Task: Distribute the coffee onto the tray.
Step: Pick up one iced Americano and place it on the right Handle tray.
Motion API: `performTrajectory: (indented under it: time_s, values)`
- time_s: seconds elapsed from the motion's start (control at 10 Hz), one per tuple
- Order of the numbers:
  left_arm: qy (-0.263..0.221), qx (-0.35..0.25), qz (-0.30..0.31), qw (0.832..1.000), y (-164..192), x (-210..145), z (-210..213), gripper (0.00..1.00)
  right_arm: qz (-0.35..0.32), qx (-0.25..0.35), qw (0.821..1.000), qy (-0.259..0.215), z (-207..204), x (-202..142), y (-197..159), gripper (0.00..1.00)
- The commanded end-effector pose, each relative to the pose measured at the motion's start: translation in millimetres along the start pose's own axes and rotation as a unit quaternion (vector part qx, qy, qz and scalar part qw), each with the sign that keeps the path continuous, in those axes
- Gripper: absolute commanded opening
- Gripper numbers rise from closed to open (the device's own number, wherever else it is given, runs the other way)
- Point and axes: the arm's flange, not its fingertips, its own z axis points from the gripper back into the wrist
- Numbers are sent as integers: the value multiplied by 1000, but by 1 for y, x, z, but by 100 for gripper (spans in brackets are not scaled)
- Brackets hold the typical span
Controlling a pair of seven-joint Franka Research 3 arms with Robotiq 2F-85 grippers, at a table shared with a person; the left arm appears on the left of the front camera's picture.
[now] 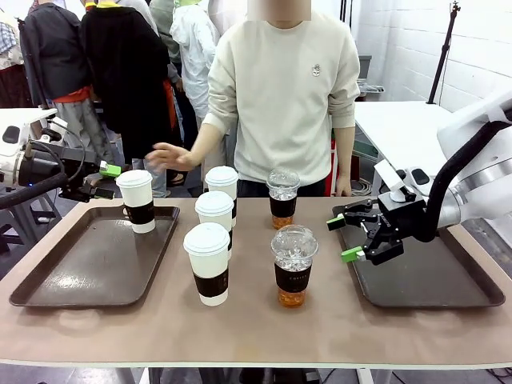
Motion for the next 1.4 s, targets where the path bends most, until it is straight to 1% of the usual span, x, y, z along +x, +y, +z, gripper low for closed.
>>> performTrajectory:
  time_s: [0.0,0.5,0.7,1.0,1.3]
  values:
    - [0,1,1,1000,-2,-3,2,100,0,0,1000,0,0,0,0,100]
    - [0,1,1,1000,-2,-3,2,100,-22,-51,998,-38,-35,-43,-4,100]
    - [0,1,1,1000,-2,-3,2,100,-35,-31,998,-45,-48,-54,-4,100]
    - [0,1,1,1000,-2,-3,2,100,-39,-16,998,-49,-60,-60,-4,100]
    - [0,1,1,1000,-2,-3,2,100,-33,-17,998,-59,-70,-63,-8,100]
